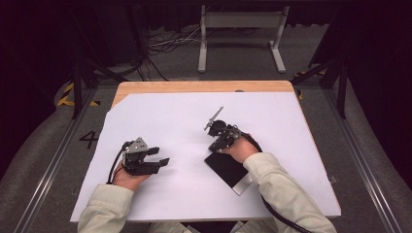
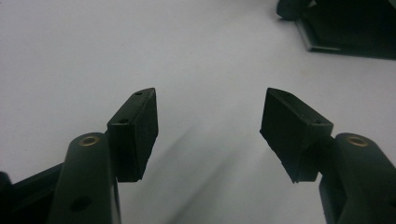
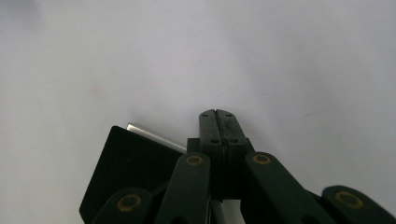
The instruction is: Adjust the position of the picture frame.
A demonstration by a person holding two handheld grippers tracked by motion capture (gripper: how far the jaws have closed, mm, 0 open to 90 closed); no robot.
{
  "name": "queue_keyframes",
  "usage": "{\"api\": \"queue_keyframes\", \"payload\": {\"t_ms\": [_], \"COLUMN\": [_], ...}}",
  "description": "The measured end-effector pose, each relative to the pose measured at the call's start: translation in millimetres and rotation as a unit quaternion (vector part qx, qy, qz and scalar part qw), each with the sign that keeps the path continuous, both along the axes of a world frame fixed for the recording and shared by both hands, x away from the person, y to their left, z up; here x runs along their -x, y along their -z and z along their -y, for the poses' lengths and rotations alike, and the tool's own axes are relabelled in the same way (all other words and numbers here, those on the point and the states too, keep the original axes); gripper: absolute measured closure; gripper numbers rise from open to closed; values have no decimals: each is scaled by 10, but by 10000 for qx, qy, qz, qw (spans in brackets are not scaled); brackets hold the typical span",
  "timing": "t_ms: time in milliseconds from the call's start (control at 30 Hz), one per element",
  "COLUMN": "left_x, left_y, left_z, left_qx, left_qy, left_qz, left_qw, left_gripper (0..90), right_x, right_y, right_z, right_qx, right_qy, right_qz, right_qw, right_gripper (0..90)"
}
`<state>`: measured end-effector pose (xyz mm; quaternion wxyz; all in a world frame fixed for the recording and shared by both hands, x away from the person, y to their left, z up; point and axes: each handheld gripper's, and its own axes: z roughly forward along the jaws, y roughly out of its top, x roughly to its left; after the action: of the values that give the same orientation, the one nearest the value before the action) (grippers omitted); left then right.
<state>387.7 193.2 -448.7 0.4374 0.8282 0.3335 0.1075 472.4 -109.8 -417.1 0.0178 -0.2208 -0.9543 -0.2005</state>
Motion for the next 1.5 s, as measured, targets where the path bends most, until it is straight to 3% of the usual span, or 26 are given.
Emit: {"api": "queue_keyframes", "payload": {"t_ms": [133,200,233,267,300,333,400,567,733,767,833,900,967,1033,1200,1267,1300,1367,1400,1500], "left_x": [-4,-4,-4,0,7,8,1,1,3,-4,-10,-8,-14,-18,-13,-7,-1,15,22,30], "left_y": [15,15,15,11,3,5,19,28,23,22,26,29,30,32,35,27,23,15,16,29], "left_z": [0,0,0,0,-5,-8,-12,6,51,67,82,89,81,76,71,69,67,51,38,-32], "left_qx": [14,6,6,4,-11,-9,-8,-18,-41,-73,-83,-67,-71,-71,-56,-75,-70,-65,-51,19], "left_qy": [-6,9,9,8,17,11,4,-4,36,63,93,75,93,107,88,91,84,63,52,-52], "left_qz": [-44,-45,-45,-25,-16,-27,-40,-81,-100,-86,-93,-111,-97,-87,-109,-85,-86,-50,-40,-97], "left_qw": [10000,10000,10000,10000,10000,10000,10000,10000,9999,9999,9999,9999,9999,9999,9999,9999,9999,9999,10000,9999], "left_gripper": [370,370,370,370,370,370,370,370,370,370,370,370,370,370,369,369,369,369,369,369], "right_x": [179,256,256,282,341,362,429,669,835,903,951,977,993,995,930,882,860,849,853,858], "right_y": [9,-41,-41,-80,-222,-260,-317,-284,-180,-94,-45,-32,-8,3,-8,44,55,4,-12,-33], "right_z": [42,95,95,142,365,455,706,1304,1602,1704,1771,1828,1863,1885,1867,1765,1695,1558,1526,1616], "right_qx": [-85,-179,-179,-300,-778,-865,-857,-710,-689,-509,-379,-416,-256,-313,-630,-994,-1055,-599,-444,-469], "right_qy": [-343,-363,-363,-307,-64,32,249,670,799,764,752,774,807,825,964,852,760,582,525,624], "right_qz": [-186,219,219,359,715,746,873,906,863,779,742,723,721,701,796,721,728,927,1060,1022], "right_qw": [9992,9989,9989,9984,9944,9934,9922,9911,9907,9927,9937,9935,9938,9936,9902,9888,9888,9922,9920,9917], "right_gripper": [900,900,900,900,900,900,900,900,900,900,900,900,900,900,900,900,900,900,900,900]}}
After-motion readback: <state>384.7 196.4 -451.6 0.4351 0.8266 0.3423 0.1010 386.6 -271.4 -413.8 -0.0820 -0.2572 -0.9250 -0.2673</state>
